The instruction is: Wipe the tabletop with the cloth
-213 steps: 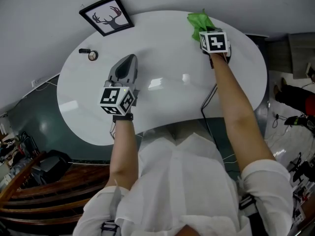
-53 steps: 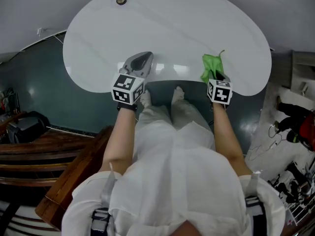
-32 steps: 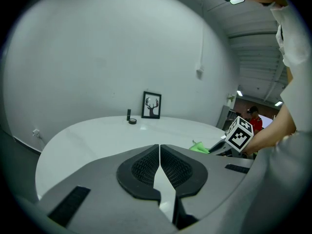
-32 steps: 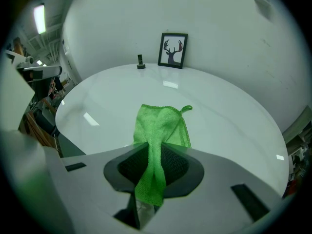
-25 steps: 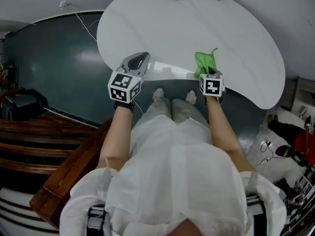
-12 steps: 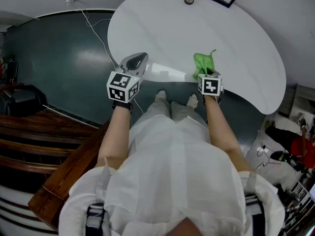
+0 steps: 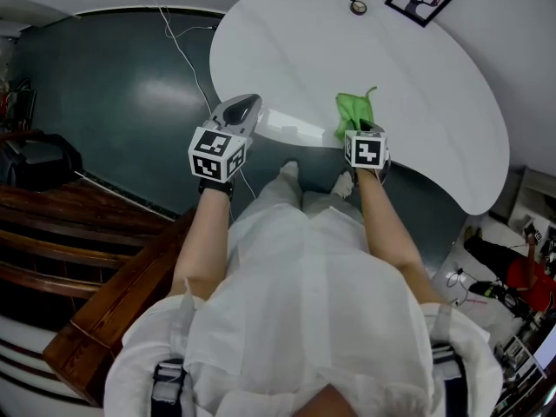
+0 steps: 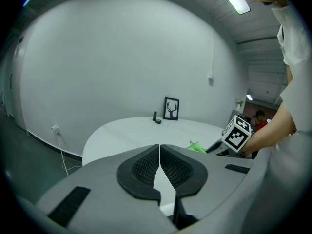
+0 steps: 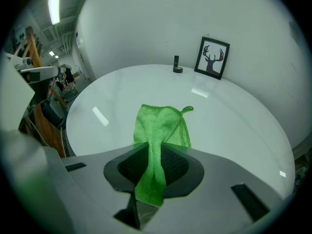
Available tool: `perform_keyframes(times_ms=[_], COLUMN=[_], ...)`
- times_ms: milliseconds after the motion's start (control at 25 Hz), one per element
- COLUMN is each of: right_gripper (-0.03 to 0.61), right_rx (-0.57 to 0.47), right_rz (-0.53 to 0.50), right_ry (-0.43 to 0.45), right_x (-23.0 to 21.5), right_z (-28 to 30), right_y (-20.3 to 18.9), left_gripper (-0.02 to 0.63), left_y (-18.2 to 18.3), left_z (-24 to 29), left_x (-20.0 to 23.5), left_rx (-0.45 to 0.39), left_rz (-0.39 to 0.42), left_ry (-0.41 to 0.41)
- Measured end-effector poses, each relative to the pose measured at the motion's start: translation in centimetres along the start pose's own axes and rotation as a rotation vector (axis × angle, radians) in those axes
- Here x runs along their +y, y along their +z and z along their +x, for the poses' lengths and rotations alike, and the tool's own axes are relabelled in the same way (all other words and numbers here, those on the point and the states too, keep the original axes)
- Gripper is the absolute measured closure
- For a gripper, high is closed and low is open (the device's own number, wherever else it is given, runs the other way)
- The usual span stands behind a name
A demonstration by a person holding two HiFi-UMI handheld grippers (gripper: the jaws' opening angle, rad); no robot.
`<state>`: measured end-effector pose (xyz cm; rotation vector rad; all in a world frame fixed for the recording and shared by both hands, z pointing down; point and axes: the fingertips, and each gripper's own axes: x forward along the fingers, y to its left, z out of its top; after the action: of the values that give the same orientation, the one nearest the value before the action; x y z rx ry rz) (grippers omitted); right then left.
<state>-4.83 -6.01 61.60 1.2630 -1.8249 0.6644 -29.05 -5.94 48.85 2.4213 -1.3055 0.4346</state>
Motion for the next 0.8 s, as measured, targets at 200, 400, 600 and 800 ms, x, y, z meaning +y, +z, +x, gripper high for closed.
perform_keyframes(times_ms=[200, 400, 600, 800], right_gripper=[0.506, 0.506, 0.506, 0.506], right_rx=[0.015, -0.008, -0.023, -0.001], right_rz=[-0.016, -0.052, -0.082, -0.111], right_ry=[0.040, 0.074, 0.105, 0.158], right_x=[2.8, 5.5, 7.5, 10.0], right_z=[0.6, 1.0, 1.5, 2.4], right_y=[0.8, 2.2, 3.2, 3.8], left_gripper=[0.593, 0.592, 0.594, 0.592], left_y=[-0.4, -0.6, -0.9, -1.4], left_z=[-1.3, -2.8, -3.8, -4.1], left_x=[1.3, 2.7, 3.8, 4.4], left_rx=[-0.005, -0.014, -0.023, -0.013], left_rz=[-0.006, -0.016, -0.030, -0.051], left_ry=[0.025, 0.057, 0.086, 0.100])
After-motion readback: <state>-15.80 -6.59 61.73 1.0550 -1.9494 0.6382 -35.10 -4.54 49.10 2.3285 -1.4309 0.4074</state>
